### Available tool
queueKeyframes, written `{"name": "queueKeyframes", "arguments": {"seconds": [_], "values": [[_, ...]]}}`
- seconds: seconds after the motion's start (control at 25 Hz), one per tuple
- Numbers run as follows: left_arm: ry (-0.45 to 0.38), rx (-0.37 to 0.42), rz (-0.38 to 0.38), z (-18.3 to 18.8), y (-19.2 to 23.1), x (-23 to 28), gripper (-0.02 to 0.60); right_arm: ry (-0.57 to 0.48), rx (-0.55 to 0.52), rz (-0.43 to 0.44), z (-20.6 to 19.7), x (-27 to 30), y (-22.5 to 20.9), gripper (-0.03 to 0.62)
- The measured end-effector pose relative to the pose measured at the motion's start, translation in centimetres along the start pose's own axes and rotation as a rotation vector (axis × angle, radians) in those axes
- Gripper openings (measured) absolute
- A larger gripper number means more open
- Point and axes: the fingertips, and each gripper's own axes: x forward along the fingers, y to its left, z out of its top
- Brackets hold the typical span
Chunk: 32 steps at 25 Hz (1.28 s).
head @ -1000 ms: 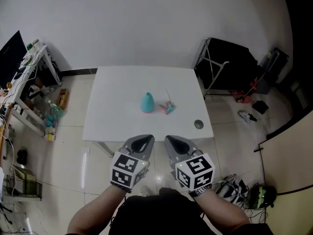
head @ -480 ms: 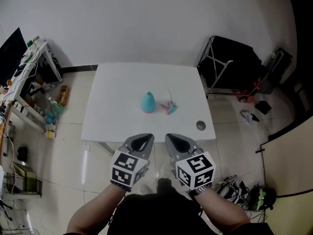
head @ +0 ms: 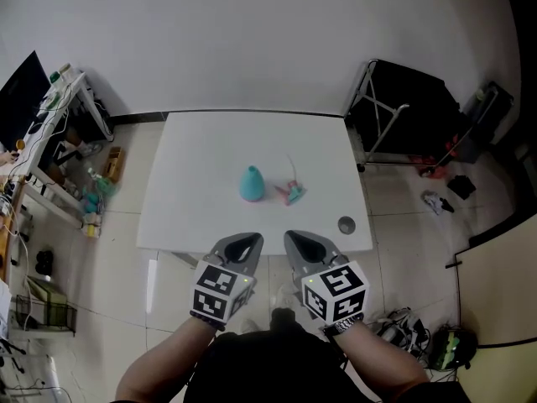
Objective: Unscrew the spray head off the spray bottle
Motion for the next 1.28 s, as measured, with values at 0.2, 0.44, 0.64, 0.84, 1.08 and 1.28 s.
{"name": "queueKeyframes", "arguments": {"seconds": [0.2, 0.44, 0.64, 0.84, 1.08, 1.28], "values": [[0.023, -0.014, 0.017, 0.0, 0.3, 2.4, 0.015, 0.02, 0.006, 0.018, -0.1, 1.1, -2.5, -0.009], [0.056, -0.034, 0.043, -0.4, 0.9, 5.0, 0.015, 0.047, 0.012, 0.045, -0.5, 2.4, -5.0, -0.009], [0.081, -0.05, 0.07, -0.7, 1.6, 7.0, 0.015, 0.074, 0.012, 0.068, -1.0, 3.7, -7.2, -0.009], [0.1, -0.068, 0.102, -1.0, 2.1, 8.6, 0.015, 0.099, -0.003, 0.097, -1.0, 5.0, -9.1, -0.009], [0.119, -0.097, 0.154, -1.6, 3.0, 9.8, 0.015, 0.137, -0.028, 0.147, -1.7, 6.4, -10.0, -0.008], [0.135, -0.117, 0.197, -2.2, 3.7, 10.5, 0.015, 0.168, -0.05, 0.182, -2.3, 7.3, -10.8, -0.009]]}}
